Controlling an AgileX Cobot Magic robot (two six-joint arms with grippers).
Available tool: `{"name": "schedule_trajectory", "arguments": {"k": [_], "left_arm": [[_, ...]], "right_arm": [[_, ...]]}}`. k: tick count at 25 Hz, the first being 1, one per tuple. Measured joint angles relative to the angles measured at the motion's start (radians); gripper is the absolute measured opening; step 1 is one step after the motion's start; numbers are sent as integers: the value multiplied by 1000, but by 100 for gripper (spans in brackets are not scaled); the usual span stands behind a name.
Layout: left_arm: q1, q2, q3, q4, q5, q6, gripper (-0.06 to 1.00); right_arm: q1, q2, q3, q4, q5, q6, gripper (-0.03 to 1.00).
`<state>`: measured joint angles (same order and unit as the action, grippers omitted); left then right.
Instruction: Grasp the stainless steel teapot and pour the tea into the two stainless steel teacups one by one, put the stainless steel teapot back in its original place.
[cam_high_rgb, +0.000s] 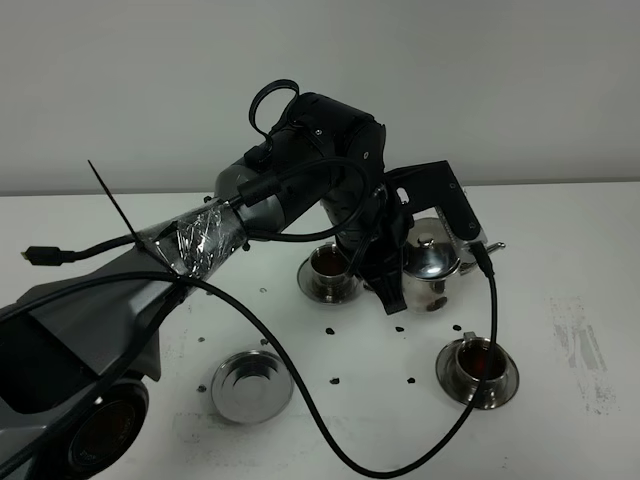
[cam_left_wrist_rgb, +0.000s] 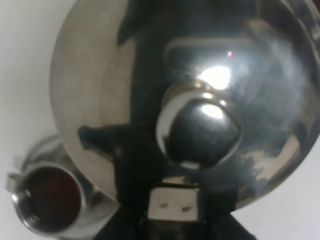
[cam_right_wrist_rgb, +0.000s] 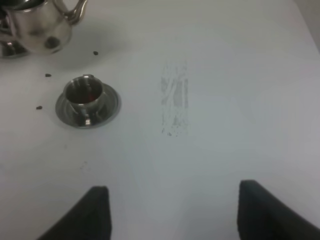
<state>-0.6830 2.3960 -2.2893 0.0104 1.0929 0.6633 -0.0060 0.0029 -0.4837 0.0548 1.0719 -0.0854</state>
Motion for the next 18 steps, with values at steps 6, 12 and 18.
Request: {"name": "schedule_trajectory", "arguments": {"k": [6,12,18], "left_arm": [[1,0,0,18,29,-54,26],[1,13,-2,18,41,-60,26],[1,37,-4,16,43,-64,26]], "right_arm": [[0,0,0,0,0,0,56],[0,0,0,0,0,0,56],[0,0,0,0,0,0,56]]}}
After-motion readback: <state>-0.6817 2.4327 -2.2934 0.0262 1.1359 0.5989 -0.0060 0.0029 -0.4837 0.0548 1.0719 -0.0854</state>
